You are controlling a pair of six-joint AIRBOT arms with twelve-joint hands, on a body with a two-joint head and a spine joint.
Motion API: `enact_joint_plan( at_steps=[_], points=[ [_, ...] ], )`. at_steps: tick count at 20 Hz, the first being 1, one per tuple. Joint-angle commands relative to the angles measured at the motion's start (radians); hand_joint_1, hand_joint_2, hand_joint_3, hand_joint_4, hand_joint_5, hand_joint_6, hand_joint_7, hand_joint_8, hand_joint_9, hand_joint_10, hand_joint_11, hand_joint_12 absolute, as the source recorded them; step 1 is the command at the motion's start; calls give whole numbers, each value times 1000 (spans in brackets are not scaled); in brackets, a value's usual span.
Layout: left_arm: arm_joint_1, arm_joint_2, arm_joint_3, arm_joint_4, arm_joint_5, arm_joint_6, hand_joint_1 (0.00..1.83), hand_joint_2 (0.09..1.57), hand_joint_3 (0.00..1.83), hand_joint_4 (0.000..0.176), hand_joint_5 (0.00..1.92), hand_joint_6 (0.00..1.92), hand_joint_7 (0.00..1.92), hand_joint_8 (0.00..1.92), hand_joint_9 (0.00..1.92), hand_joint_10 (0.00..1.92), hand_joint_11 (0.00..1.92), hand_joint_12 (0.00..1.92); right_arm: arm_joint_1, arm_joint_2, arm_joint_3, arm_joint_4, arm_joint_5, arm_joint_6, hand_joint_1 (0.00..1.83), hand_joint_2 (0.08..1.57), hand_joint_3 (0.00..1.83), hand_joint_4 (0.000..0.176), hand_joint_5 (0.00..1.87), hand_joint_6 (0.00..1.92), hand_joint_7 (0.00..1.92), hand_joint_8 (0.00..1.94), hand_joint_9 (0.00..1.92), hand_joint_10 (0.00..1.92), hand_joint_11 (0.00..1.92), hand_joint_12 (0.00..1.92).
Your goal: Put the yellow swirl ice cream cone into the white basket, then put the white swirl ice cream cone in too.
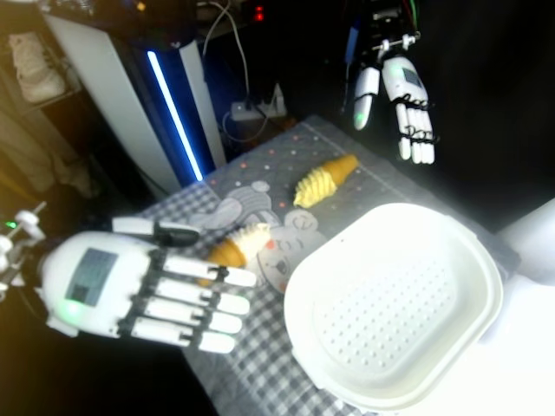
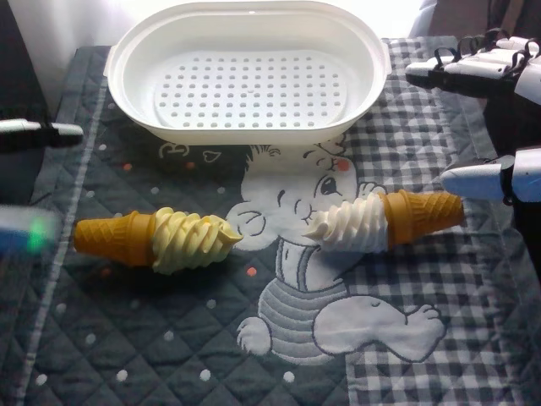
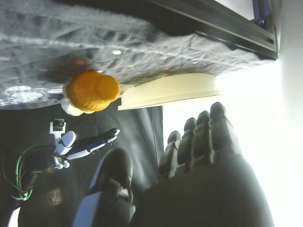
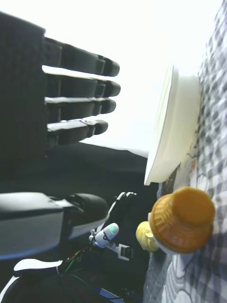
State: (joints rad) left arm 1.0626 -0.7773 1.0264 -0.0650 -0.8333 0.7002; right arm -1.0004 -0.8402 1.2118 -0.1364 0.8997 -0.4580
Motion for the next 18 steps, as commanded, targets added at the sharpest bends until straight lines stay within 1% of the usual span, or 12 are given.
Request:
enact_joint_plan(
  at_steps=[1,3,4,6,7,10,11,12,13,15,17,18],
  points=[
    [-8,-2,5,-19,-106,-8,713,873,6,62,332,3,283,2,234,20,0,790,12,2,6,35,113,1,526,1064,0,41,235,3,246,2,276,4,117,522],
    [-9,-2,5,-14,-106,-8,686,864,0,64,349,3,310,4,267,13,0,827,12,1,6,35,113,1,530,1054,0,79,220,0,224,0,249,0,132,441],
    [-11,-2,5,-9,-109,-9,692,854,0,57,354,2,319,3,271,8,0,845,12,1,7,35,113,1,537,1055,1,66,225,2,223,0,238,0,112,424],
    [-20,-2,2,8,-111,-9,781,808,0,89,354,0,333,1,304,6,16,886,12,1,7,35,113,1,548,1057,0,63,229,0,220,1,230,0,124,362],
    [-34,-3,1,28,-103,-10,840,775,0,121,343,0,321,0,290,1,2,866,12,0,8,35,113,1,551,1061,0,72,222,1,211,2,217,1,138,297],
    [-133,-32,4,145,-22,-11,847,710,0,150,307,1,304,0,305,3,0,767,12,-3,10,35,113,1,546,1052,0,63,231,5,219,5,230,7,164,282],
    [-165,-44,8,180,8,-11,842,689,0,138,319,0,332,0,355,5,34,817,12,-3,10,35,113,1,559,1045,0,73,234,5,224,6,235,7,168,280],
    [-199,-59,12,216,39,-11,819,686,1,152,303,0,319,0,355,1,26,815,12,-3,10,35,113,1,563,1039,0,87,236,5,229,6,243,9,181,280],
    [-231,-75,16,258,74,-11,825,685,0,163,300,0,301,2,351,1,52,762,12,-3,11,35,114,1,564,1039,0,90,237,4,228,5,243,7,181,275],
    [-269,-100,20,317,118,-9,865,672,0,170,332,11,313,8,367,7,68,744,12,-3,12,36,114,1,563,1034,0,86,240,5,223,1,237,4,190,274],
    [-287,-115,20,342,146,-2,889,673,0,158,331,7,320,8,361,6,50,733,12,-3,12,36,114,1,564,1040,0,72,238,3,220,0,239,4,194,272],
    [-297,-126,18,348,162,20,867,681,1,162,322,2,323,8,367,7,52,734,12,-3,12,36,114,1,581,1039,0,67,244,5,228,3,243,5,198,271]
  ],
)
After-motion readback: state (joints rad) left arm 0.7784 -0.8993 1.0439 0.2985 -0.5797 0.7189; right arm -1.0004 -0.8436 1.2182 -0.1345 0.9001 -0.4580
